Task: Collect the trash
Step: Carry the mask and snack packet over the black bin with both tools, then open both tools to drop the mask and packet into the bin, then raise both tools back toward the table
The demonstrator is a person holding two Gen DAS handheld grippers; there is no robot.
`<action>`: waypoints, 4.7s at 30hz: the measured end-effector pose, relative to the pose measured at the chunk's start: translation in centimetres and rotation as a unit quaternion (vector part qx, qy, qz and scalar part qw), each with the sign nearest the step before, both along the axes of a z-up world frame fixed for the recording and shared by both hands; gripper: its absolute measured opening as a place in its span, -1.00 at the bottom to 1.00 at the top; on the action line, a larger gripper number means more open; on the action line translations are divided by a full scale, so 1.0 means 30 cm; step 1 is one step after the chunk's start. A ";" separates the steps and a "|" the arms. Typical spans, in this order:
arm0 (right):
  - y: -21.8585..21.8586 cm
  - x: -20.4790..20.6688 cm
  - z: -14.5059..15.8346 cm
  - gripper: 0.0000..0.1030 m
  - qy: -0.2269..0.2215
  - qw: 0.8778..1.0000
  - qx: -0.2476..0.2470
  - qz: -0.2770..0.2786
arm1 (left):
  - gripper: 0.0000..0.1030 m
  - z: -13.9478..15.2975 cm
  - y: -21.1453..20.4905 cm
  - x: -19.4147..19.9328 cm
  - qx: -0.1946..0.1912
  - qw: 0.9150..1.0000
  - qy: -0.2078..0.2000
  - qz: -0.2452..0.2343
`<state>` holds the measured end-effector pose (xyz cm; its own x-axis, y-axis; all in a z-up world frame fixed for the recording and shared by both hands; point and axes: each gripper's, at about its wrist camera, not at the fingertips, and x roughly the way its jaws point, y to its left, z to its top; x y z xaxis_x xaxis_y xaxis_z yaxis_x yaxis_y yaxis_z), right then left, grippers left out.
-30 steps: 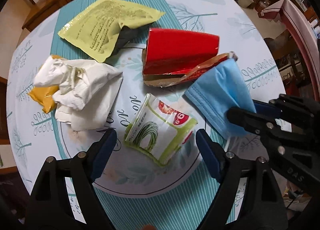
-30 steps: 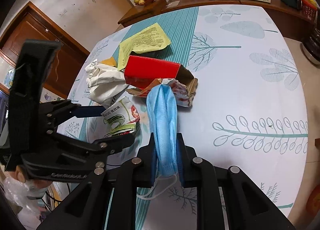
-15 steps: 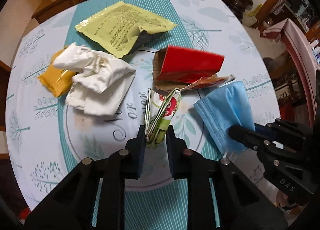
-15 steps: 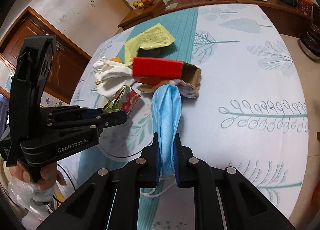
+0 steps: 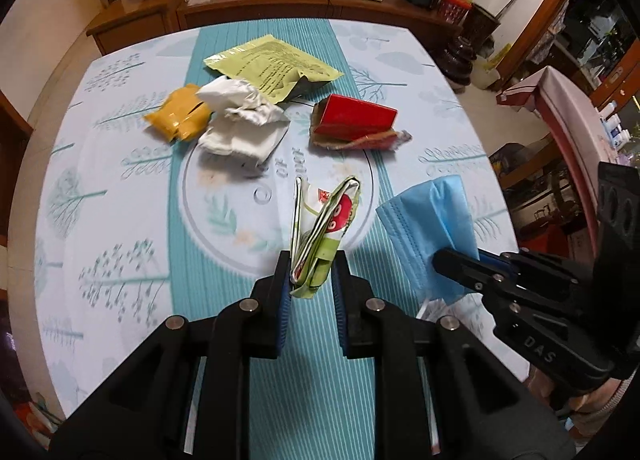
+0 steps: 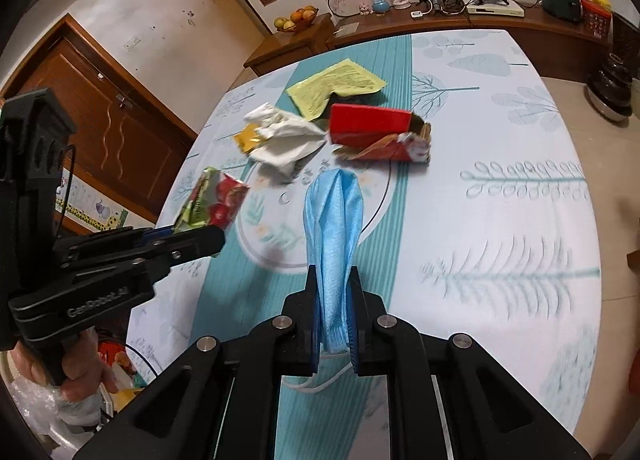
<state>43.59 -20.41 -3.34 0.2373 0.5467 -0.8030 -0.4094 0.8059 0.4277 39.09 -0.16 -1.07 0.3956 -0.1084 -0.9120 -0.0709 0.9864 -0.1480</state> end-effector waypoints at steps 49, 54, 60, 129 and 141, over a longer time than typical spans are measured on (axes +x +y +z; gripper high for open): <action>-0.069 -1.489 -0.290 -0.79 0.086 0.986 -0.042 -0.140 | -0.69 -0.322 -0.057 -1.356 -0.009 0.992 0.061 -0.107; -0.088 -1.480 -0.543 -0.79 0.106 0.983 -0.048 -0.142 | -0.69 -0.554 -0.089 -1.343 -0.003 0.992 0.083 -0.094; -0.088 -1.460 -0.835 -0.79 0.131 0.979 -0.060 -0.146 | -0.69 -0.830 -0.110 -1.318 0.005 0.991 0.101 -0.085; -0.162 -1.585 0.138 0.17 0.011 0.983 -0.047 -0.177 | 0.62 0.187 -0.135 -1.396 0.064 0.987 -0.055 -0.134; -0.133 -1.480 0.383 0.17 -0.060 0.975 -0.042 -0.211 | 0.62 0.362 -0.085 -1.283 0.062 0.980 -0.124 -0.141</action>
<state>-0.81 -24.41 8.16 0.5214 0.3140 -0.7934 -0.0760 0.9432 0.3234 0.59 -2.70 9.78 0.5777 -0.1401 -0.8042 0.2307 0.9730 -0.0038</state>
